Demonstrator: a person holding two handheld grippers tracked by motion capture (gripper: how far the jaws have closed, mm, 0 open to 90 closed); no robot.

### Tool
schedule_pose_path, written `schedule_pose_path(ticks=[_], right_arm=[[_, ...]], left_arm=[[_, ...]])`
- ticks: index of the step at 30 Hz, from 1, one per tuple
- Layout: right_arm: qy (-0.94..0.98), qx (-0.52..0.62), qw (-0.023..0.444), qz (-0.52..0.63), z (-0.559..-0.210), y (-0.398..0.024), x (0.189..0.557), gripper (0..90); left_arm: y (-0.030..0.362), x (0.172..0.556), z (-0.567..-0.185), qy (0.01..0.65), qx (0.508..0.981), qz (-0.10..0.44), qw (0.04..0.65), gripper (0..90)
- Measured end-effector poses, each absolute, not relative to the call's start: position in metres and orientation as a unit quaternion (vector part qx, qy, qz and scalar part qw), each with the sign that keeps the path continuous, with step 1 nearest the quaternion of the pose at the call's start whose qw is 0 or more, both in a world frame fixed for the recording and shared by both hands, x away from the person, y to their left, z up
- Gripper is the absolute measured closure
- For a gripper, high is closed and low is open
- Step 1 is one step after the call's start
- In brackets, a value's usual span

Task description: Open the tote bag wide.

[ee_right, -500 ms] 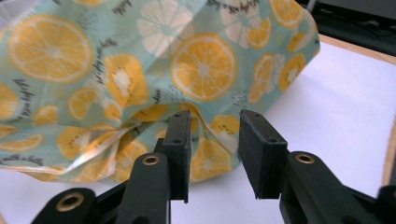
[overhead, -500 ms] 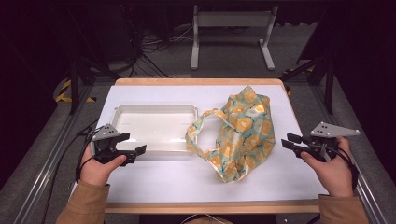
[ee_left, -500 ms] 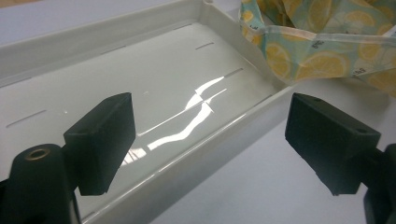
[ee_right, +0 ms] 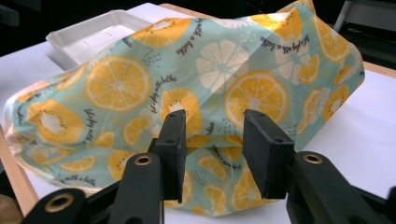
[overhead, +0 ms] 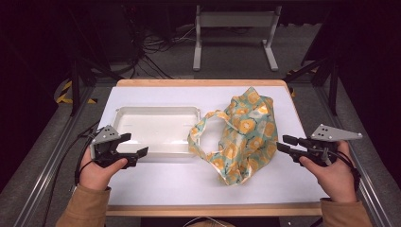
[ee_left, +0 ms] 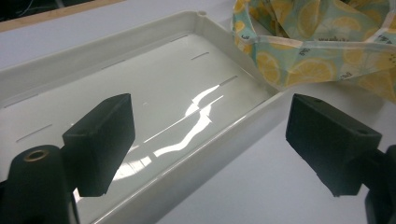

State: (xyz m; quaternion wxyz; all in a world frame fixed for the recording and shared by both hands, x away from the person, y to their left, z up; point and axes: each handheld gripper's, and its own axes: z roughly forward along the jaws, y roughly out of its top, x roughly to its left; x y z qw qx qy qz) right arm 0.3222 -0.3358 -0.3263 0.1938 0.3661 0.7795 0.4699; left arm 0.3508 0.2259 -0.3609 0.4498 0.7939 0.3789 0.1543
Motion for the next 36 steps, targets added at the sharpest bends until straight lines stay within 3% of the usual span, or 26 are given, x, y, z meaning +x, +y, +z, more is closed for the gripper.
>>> schedule_pose_path(ticks=[11, 21, 36], right_arm=[[0.779, 0.334, 0.172, 0.501, -0.311, -0.308, 0.319, 50.7], [0.811, 0.289, 0.133, 0.491, -0.288, -0.25, 0.327, 44.9], [0.84, 0.26, 0.1, 0.466, -0.289, -0.188, 0.345, 40.8]], left_arm=[[0.226, 0.348, -0.356, 0.378, 0.794, 0.154, 0.45, 15.8], [0.226, 0.348, -0.357, 0.375, 0.797, 0.15, 0.448, 15.6], [0.227, 0.349, -0.358, 0.377, 0.796, 0.148, 0.45, 15.0]])
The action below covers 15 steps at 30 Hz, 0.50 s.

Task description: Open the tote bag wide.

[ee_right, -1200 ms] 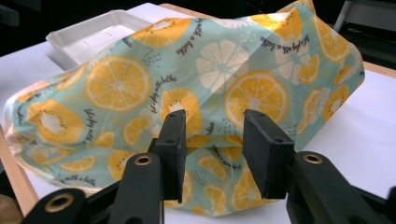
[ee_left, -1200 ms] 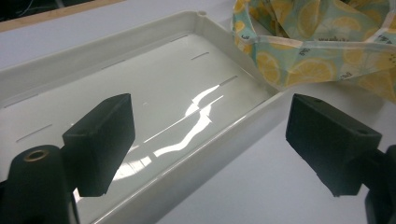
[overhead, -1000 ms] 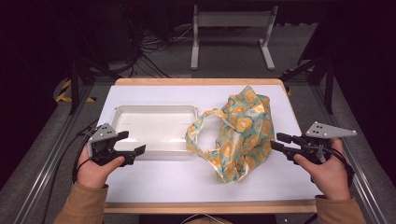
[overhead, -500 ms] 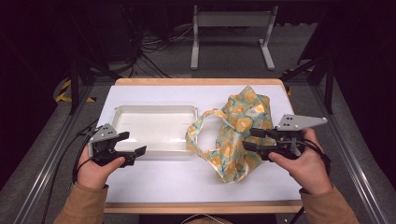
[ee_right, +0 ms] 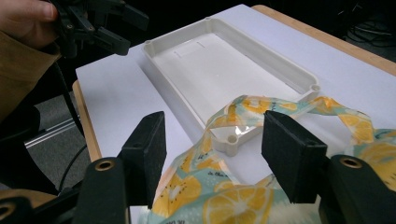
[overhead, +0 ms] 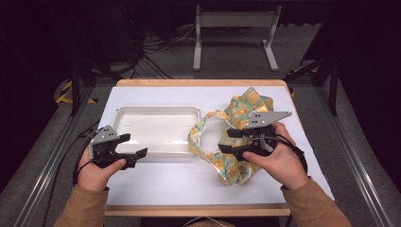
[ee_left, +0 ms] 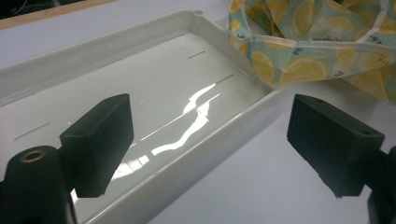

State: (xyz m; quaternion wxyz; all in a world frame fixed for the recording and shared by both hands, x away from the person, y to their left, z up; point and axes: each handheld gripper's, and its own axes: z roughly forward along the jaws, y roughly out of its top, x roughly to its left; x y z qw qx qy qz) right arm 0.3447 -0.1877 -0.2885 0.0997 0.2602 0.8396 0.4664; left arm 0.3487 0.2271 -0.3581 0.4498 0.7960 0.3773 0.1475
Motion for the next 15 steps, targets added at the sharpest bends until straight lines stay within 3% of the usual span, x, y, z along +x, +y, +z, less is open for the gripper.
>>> schedule_pose_path(ticks=[15], right_arm=[[0.84, 0.256, 0.102, 0.467, -0.299, -0.161, 0.359, 37.0]], left_arm=[[0.227, 0.35, -0.359, 0.378, 0.794, 0.146, 0.453, 14.3]])
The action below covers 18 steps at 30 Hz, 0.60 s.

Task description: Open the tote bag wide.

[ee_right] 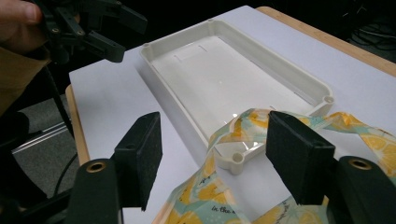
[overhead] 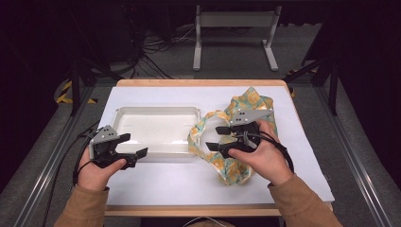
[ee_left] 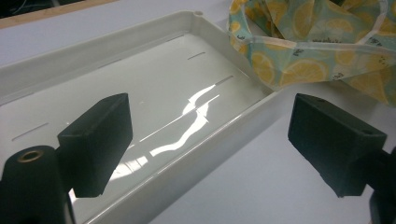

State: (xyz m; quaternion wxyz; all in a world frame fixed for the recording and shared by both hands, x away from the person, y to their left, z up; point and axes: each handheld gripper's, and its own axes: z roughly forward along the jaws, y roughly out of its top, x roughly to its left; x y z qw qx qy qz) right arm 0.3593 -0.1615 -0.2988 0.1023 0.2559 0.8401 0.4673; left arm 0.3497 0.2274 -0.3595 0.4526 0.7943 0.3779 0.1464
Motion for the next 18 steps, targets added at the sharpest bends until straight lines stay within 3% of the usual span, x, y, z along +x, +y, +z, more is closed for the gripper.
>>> schedule_pose_path(ticks=[18], right_arm=[[0.858, 0.263, 0.123, 0.423, -0.338, -0.132, 0.363, 35.1]], left_arm=[[0.228, 0.352, -0.363, 0.384, 0.795, 0.148, 0.446, 14.3]])
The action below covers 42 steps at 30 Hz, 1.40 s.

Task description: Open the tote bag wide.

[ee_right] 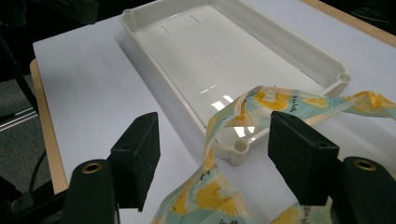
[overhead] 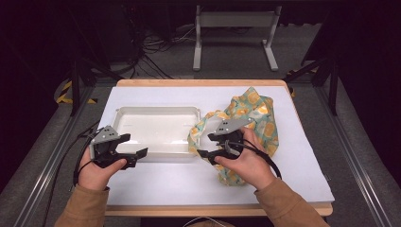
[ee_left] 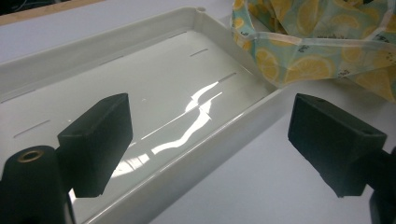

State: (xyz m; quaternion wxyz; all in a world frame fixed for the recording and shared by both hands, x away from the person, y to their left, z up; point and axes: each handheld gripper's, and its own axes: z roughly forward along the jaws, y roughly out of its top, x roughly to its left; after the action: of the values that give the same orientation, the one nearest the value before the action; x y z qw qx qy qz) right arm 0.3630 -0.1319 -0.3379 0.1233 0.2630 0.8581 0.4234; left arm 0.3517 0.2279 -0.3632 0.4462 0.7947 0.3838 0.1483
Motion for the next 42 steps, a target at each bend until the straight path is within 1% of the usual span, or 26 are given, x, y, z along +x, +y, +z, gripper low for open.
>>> schedule_pose_path(ticks=[7, 14, 20, 22, 27, 31, 36, 42], right_arm=[[0.865, 0.263, 0.122, 0.411, -0.35, -0.123, 0.363, 36.3], [0.874, 0.261, 0.119, 0.392, -0.361, -0.116, 0.367, 40.0], [0.887, 0.265, 0.106, 0.362, -0.37, -0.108, 0.371, 48.1], [0.892, 0.263, 0.105, 0.354, -0.372, -0.106, 0.371, 53.2], [0.904, 0.254, 0.101, 0.33, -0.372, -0.105, 0.373, 77.0], [0.905, 0.246, 0.104, 0.332, -0.369, -0.107, 0.373, 89.6], [0.896, 0.244, 0.108, 0.355, -0.359, -0.112, 0.372, 90.0], [0.875, 0.237, 0.129, 0.401, -0.33, -0.123, 0.37, 90.0]], left_arm=[[0.228, 0.353, -0.365, 0.383, 0.796, 0.148, 0.444, 14.3], [0.227, 0.353, -0.366, 0.385, 0.797, 0.145, 0.442, 14.4], [0.227, 0.354, -0.367, 0.387, 0.798, 0.143, 0.439, 14.3], [0.226, 0.354, -0.368, 0.387, 0.798, 0.142, 0.439, 14.4], [0.226, 0.354, -0.369, 0.386, 0.801, 0.14, 0.437, 14.3], [0.225, 0.355, -0.369, 0.385, 0.801, 0.14, 0.437, 14.3], [0.225, 0.355, -0.37, 0.385, 0.801, 0.141, 0.436, 14.3], [0.223, 0.355, -0.371, 0.386, 0.803, 0.136, 0.434, 14.3]])
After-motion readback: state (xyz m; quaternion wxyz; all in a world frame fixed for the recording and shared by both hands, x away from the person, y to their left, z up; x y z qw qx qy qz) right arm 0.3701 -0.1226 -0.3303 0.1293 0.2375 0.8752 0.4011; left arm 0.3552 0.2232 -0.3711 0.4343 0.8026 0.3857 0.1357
